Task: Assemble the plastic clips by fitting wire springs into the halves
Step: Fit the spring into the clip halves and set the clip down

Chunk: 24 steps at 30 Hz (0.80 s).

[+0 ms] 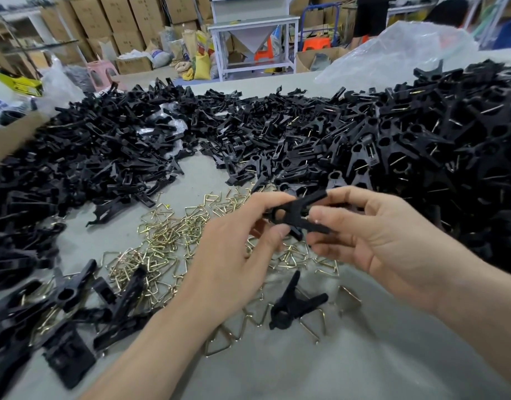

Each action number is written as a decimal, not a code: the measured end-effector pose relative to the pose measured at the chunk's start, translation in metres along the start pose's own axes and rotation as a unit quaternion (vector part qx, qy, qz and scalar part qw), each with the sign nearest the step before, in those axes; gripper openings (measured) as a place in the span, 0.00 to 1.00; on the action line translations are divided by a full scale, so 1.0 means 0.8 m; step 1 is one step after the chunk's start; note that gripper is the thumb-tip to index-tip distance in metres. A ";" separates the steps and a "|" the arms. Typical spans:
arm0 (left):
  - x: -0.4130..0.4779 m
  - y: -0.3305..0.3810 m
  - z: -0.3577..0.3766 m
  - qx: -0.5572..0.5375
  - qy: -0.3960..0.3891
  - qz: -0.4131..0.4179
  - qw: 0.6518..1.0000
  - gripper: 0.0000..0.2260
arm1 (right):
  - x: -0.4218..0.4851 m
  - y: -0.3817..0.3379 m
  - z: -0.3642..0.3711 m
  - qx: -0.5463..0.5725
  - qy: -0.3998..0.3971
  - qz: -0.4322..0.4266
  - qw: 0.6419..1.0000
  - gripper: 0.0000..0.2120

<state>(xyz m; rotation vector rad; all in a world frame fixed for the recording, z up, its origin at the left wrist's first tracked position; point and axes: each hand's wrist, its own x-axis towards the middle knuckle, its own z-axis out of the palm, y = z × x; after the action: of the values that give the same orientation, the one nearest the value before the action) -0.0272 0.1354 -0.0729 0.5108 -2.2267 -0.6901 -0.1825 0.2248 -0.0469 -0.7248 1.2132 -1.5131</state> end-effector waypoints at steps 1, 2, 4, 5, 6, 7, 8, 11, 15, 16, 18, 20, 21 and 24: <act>0.000 0.000 0.000 0.007 0.000 0.003 1.000 0.14 | 0.000 0.001 -0.001 0.000 -0.009 0.021 1.000 0.15; 0.000 0.001 0.000 0.013 0.001 0.007 1.000 0.14 | 0.001 0.001 -0.002 0.004 -0.015 0.037 0.999 0.15; 0.000 0.000 0.000 0.018 0.006 0.012 1.000 0.15 | 0.002 0.000 -0.005 0.020 -0.015 0.046 0.999 0.15; 0.000 0.000 0.000 0.015 0.008 0.008 1.000 0.15 | 0.003 -0.001 -0.005 0.026 -0.008 0.038 0.999 0.14; 0.000 0.000 0.000 0.011 0.008 0.001 1.000 0.15 | 0.003 -0.001 -0.005 0.026 0.005 0.021 0.999 0.13; 0.000 0.000 0.000 0.008 0.008 -0.005 1.000 0.15 | 0.003 -0.002 -0.005 0.015 0.021 -0.007 1.000 0.11; 0.000 0.000 -0.001 0.009 0.006 -0.008 1.000 0.14 | 0.002 -0.003 -0.004 -0.007 0.035 -0.040 0.999 0.10; -0.001 0.000 -0.001 0.011 0.000 -0.013 1.000 0.13 | -0.001 -0.004 0.000 -0.045 0.049 -0.111 0.992 0.09; -0.001 -0.002 -0.001 0.003 0.007 -0.006 1.000 0.12 | -0.003 -0.005 0.000 -0.048 0.047 -0.147 0.987 0.08; -0.001 -0.002 -0.002 0.007 0.008 -0.005 1.000 0.13 | -0.003 -0.006 0.000 -0.050 0.047 -0.152 0.986 0.08; -0.001 -0.002 -0.002 0.021 0.005 -0.002 1.000 0.13 | -0.001 -0.008 -0.002 -0.039 0.048 -0.151 0.987 0.07; -0.001 -0.001 -0.002 0.025 -0.002 0.002 1.000 0.14 | 0.002 -0.006 -0.006 -0.002 0.053 -0.126 0.991 0.07; -0.001 0.000 -0.001 0.021 -0.006 0.003 1.000 0.14 | 0.004 -0.005 -0.007 0.011 0.058 -0.111 0.992 0.07; -0.001 0.003 0.001 0.014 -0.009 0.009 1.000 0.15 | 0.008 -0.002 -0.008 0.007 0.060 -0.088 0.994 0.07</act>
<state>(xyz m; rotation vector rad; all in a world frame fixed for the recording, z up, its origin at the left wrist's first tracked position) -0.0272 0.1377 -0.0724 0.5008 -2.2575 -0.6571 -0.1905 0.2207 -0.0484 -0.7563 1.2528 -1.7310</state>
